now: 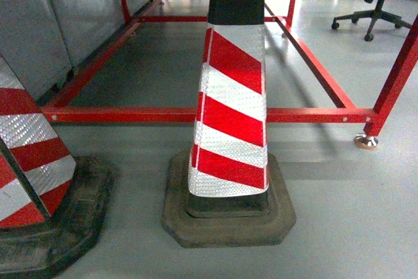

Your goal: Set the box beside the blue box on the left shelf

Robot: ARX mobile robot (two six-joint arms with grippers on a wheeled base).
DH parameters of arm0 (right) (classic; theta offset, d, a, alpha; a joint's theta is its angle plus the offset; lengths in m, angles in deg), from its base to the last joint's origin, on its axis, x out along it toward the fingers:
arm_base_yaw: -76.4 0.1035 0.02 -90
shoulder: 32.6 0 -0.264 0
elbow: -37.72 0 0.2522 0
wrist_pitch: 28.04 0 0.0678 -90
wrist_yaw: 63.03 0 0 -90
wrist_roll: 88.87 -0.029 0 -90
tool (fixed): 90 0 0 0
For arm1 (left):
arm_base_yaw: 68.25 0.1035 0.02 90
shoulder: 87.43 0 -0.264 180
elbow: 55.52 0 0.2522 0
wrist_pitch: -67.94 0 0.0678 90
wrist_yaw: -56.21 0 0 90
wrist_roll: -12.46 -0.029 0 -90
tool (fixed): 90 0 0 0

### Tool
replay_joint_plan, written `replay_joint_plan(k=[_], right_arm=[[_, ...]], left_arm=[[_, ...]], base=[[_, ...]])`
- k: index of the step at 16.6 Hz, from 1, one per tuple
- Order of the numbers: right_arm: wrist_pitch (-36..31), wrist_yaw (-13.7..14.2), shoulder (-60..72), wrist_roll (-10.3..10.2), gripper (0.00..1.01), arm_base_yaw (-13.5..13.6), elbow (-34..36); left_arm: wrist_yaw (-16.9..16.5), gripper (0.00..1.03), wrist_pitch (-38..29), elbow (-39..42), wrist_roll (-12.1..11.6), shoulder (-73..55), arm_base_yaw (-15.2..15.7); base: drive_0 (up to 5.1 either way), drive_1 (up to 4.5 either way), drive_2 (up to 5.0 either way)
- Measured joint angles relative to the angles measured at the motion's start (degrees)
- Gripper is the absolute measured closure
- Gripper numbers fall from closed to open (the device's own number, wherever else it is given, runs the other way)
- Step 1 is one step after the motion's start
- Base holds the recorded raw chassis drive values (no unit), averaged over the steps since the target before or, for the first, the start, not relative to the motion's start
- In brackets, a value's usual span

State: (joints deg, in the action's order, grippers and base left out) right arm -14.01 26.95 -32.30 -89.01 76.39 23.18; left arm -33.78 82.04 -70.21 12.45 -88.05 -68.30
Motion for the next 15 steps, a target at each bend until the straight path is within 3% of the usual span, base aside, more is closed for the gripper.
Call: replay_joint_plan(k=[15], right_arm=[[0.1,0.0,0.0,0.0,0.03,0.0,0.0]], left_arm=[[0.0,0.05,0.1,0.0,0.0,0.0,0.0]], base=[[0.0,0.0,0.0]])
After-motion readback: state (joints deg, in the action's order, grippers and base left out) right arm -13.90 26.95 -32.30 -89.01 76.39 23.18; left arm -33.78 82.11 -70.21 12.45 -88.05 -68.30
